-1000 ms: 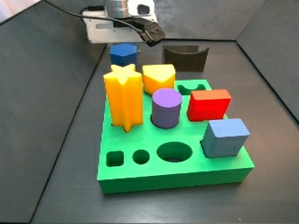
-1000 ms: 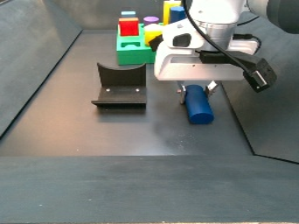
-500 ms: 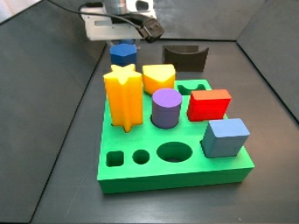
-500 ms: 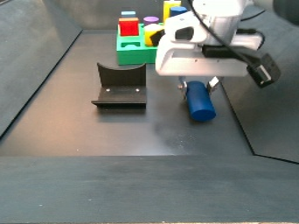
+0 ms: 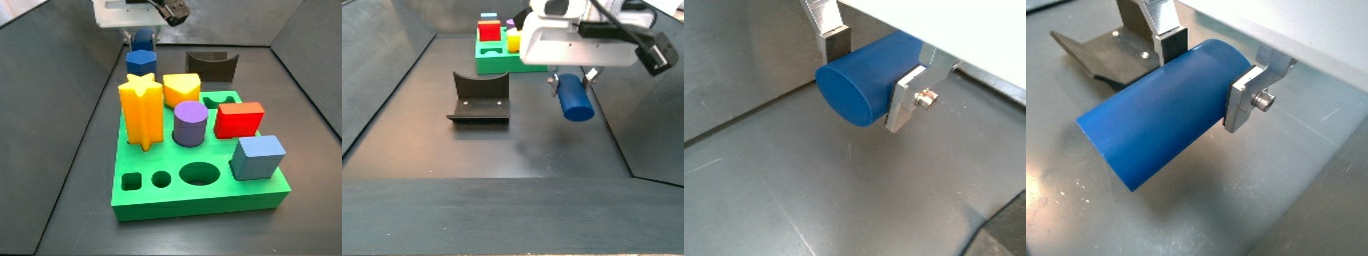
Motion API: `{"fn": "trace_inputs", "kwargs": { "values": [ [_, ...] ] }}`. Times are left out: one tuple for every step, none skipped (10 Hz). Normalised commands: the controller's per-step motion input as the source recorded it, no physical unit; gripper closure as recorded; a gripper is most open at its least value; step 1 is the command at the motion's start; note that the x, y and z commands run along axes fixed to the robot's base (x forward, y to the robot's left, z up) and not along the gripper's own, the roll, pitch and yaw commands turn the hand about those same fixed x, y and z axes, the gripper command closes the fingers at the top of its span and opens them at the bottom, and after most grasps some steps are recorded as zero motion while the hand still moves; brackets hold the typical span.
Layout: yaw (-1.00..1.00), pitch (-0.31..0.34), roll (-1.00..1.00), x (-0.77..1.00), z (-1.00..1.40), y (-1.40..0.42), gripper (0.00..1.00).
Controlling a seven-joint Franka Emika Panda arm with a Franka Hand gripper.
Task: Pick up the oval object. Move up. Place the oval object on the fixture. Regrasp the oval object. Move to above the board. Insert the oval object.
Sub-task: Place the oval object on the fixture.
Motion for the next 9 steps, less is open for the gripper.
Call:
{"fn": "trace_inputs", "kwargs": {
  "values": [
    [0.0,0.022,0.02,-0.01,1.0,0.0,1.0],
    [0.0,0.027,0.02,-0.01,1.0,0.0,1.0],
    [-0.01,0.042,0.04,-0.01,1.0,0.01,1.0],
    [-0.01,0.045,0.05,-0.02,1.0,0.01,1.0],
    [-0.02,0.046,0.06,-0.02,1.0,0.02,1.0],
    [-0.02,0.052,0.08,-0.03,1.0,0.02,1.0],
    [-0.02,0.054,0.08,-0.03,0.99,0.02,1.0],
    [-0.01,0.059,0.09,-0.03,0.85,0.02,1.0],
    [-0.01,0.066,0.09,-0.02,0.7,0.02,1.0]
  ]
}}
